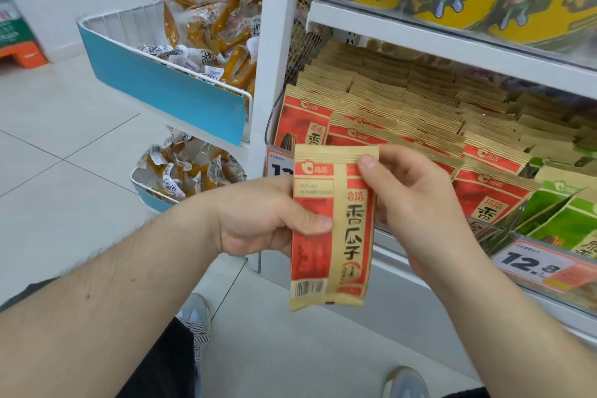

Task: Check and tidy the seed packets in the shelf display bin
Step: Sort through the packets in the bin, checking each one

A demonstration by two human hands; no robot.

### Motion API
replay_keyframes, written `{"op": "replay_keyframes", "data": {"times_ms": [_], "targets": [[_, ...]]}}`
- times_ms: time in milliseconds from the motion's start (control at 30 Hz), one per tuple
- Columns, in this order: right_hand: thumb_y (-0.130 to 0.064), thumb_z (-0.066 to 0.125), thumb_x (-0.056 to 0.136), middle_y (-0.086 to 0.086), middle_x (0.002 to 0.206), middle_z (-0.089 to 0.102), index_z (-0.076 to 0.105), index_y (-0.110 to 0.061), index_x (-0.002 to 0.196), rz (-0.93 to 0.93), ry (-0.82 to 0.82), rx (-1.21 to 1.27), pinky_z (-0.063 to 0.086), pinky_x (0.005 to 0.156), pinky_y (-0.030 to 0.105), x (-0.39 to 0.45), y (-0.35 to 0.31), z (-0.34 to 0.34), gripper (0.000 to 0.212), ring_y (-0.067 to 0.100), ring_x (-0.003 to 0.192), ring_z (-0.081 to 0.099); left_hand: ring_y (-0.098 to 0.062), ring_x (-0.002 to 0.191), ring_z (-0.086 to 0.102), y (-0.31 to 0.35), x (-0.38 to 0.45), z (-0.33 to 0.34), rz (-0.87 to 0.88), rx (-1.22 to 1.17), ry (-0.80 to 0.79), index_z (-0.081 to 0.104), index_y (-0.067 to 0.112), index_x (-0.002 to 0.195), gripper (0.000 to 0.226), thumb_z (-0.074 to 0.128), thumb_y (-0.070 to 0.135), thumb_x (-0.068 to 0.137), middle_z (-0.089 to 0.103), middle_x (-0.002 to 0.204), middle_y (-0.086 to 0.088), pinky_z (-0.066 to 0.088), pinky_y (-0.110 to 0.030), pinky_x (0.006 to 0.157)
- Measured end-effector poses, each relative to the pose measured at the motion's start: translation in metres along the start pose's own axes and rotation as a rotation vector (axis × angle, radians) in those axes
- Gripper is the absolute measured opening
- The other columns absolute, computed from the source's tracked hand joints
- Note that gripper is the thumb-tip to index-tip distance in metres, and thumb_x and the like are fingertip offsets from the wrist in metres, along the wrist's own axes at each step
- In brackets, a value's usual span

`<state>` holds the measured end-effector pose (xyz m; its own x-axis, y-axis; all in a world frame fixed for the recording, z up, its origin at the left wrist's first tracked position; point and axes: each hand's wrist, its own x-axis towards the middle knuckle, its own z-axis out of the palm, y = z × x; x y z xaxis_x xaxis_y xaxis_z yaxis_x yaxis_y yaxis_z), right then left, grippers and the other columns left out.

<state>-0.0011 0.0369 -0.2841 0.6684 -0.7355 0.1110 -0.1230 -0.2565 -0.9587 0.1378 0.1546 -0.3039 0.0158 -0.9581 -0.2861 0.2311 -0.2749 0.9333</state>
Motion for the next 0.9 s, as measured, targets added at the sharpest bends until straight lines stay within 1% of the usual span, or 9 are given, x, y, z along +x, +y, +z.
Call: {"op": "replay_keyframes", "data": {"times_ms": [33, 133, 233, 367, 467, 567, 667, 767, 900], "targets": [[-0.027, 0.067, 0.09, -0.008, 0.066, 0.066, 0.068, -0.007, 0.088, 0.033, -0.048, 0.074, 0.044, 0.054, 0.018, 0.0, -0.002, -0.001, 0.021, 0.002, 0.054, 0.056, -0.029, 0.108, 0.067, -0.001, 0.001, 0.0, -0.01, 0.031, -0.009, 0.063, 0.017, 0.117, 0.042, 0.062, 0.011, 0.076, 0.07, 0.119, -0.009, 0.053, -0.047, 0.094], [-0.013, 0.056, 0.096, -0.012, 0.046, 0.055, 0.058, -0.003, 0.067, 0.032, -0.038, 0.078, 0.035, 0.044, 0.013, -0.003, -0.003, -0.004, 0.031, 0.0, 0.039, 0.045, -0.028, 0.107, 0.068, 0.002, 0.005, -0.002, 0.019, 0.021, 0.059, 0.07, 0.019, 0.111, 0.035, 0.064, 0.02, 0.077, 0.07, 0.118, -0.009, 0.054, -0.047, 0.092], [-0.013, 0.057, 0.096, -0.008, 0.045, 0.053, 0.056, 0.004, 0.066, 0.051, 0.001, 0.106, 0.035, 0.043, 0.017, -0.002, -0.004, -0.005, 0.034, 0.003, 0.038, 0.043, -0.024, 0.097, 0.071, 0.004, 0.006, -0.01, 0.091, -0.066, 0.144, 0.076, 0.018, 0.101, 0.027, 0.062, 0.023, 0.078, 0.073, 0.11, -0.01, 0.06, -0.041, 0.08], [-0.012, 0.058, 0.095, -0.005, 0.044, 0.053, 0.06, -0.005, 0.061, 0.073, 0.011, 0.19, 0.033, 0.039, 0.017, -0.003, -0.006, -0.006, 0.035, 0.006, 0.036, 0.04, -0.026, 0.097, 0.071, 0.003, 0.006, -0.014, 0.117, -0.064, 0.154, 0.073, 0.01, 0.106, 0.031, 0.062, 0.022, 0.079, 0.072, 0.112, -0.014, 0.061, -0.041, 0.078], [-0.014, 0.058, 0.095, 0.0, 0.047, 0.054, 0.06, 0.002, 0.066, 0.076, 0.046, 0.195, 0.032, 0.04, 0.02, -0.002, -0.006, -0.006, 0.033, 0.007, 0.037, 0.039, -0.025, 0.095, 0.071, 0.004, 0.004, -0.013, 0.115, -0.048, 0.079, 0.074, 0.016, 0.106, 0.032, 0.078, 0.026, 0.076, 0.072, 0.11, -0.012, 0.061, -0.04, 0.075], [-0.018, 0.056, 0.097, -0.001, 0.046, 0.054, 0.06, -0.006, 0.068, 0.147, 0.084, 0.287, 0.03, 0.042, 0.021, 0.002, -0.006, -0.009, 0.031, 0.01, 0.038, 0.037, -0.024, 0.091, 0.072, 0.004, 0.002, -0.011, 0.072, 0.005, 0.008, 0.074, 0.019, 0.104, 0.036, 0.086, 0.024, 0.07, 0.073, 0.109, -0.011, 0.061, -0.037, 0.073], [-0.023, 0.059, 0.095, -0.002, 0.059, 0.065, 0.065, -0.009, 0.085, 0.208, -0.073, 0.202, 0.041, 0.051, 0.025, 0.004, -0.007, -0.015, 0.018, 0.012, 0.05, 0.053, -0.023, 0.087, 0.073, 0.006, 0.004, -0.007, 0.097, -0.079, 0.123, 0.071, 0.014, 0.108, 0.028, 0.07, 0.017, 0.08, 0.073, 0.108, -0.013, 0.062, -0.037, 0.069], [-0.022, 0.061, 0.092, 0.008, 0.076, 0.074, 0.066, -0.001, 0.097, 0.276, -0.279, 0.091, 0.05, 0.059, 0.03, 0.002, -0.007, -0.017, 0.023, 0.019, 0.063, 0.067, -0.023, 0.088, 0.073, 0.011, 0.004, -0.007, 0.139, -0.226, 0.197, 0.065, 0.009, 0.12, 0.039, 0.065, 0.021, 0.082, 0.071, 0.114, -0.015, 0.061, -0.035, 0.062], [-0.021, 0.06, 0.092, 0.016, 0.078, 0.073, 0.065, 0.01, 0.097, 0.315, -0.301, 0.164, 0.054, 0.063, 0.037, 0.0, -0.009, -0.017, 0.032, 0.022, 0.061, 0.067, -0.026, 0.095, 0.072, 0.013, 0.002, -0.009, 0.132, -0.312, 0.151, 0.062, 0.007, 0.125, 0.044, 0.065, 0.017, 0.082, 0.065, 0.124, -0.018, 0.06, -0.033, 0.062]]}}
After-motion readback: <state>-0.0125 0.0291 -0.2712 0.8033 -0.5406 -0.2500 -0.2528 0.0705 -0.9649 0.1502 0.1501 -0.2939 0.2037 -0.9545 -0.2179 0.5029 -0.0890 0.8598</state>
